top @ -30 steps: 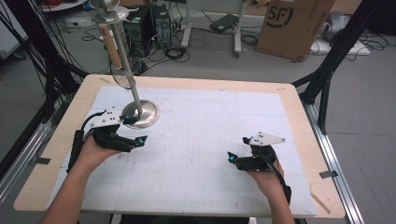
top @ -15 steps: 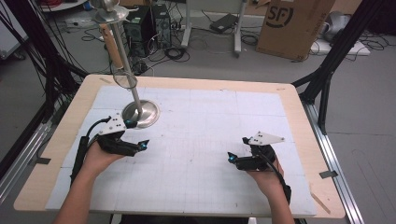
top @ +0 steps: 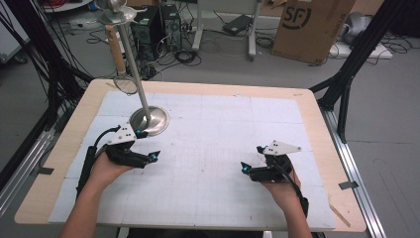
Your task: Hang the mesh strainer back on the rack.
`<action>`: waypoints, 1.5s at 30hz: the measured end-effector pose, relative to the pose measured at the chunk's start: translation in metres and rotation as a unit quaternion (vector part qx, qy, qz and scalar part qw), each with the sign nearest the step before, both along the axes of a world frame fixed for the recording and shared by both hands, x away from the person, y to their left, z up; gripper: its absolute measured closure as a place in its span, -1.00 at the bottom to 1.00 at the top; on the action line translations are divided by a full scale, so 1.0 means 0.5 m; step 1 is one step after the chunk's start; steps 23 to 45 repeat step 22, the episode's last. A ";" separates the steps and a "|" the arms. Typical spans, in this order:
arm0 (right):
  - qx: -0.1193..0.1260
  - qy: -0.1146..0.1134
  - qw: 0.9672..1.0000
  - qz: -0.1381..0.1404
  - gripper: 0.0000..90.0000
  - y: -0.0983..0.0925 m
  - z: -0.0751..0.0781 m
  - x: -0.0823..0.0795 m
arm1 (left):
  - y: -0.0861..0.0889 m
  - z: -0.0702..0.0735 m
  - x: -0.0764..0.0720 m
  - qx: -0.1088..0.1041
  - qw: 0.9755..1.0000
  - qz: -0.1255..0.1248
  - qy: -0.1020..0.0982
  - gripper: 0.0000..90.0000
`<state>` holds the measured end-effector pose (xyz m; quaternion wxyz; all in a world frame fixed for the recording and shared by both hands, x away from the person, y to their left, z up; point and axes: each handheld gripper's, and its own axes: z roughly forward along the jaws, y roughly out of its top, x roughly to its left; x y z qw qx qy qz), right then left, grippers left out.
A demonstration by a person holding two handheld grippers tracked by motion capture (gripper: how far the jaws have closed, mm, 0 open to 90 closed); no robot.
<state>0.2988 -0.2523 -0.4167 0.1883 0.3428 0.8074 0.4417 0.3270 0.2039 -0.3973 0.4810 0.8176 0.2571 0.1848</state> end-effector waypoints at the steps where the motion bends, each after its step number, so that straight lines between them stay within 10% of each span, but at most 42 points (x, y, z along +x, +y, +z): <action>1: 0.000 -0.001 1.000 0.001 -0.65 0.000 0.000 0.000 | 0.000 0.000 0.000 0.000 1.000 0.000 0.000 -0.60; 45: 0.001 0.004 1.000 0.004 -0.65 0.003 -0.002 0.001 | 0.001 -0.008 0.002 -0.001 1.000 -0.001 0.009 -0.60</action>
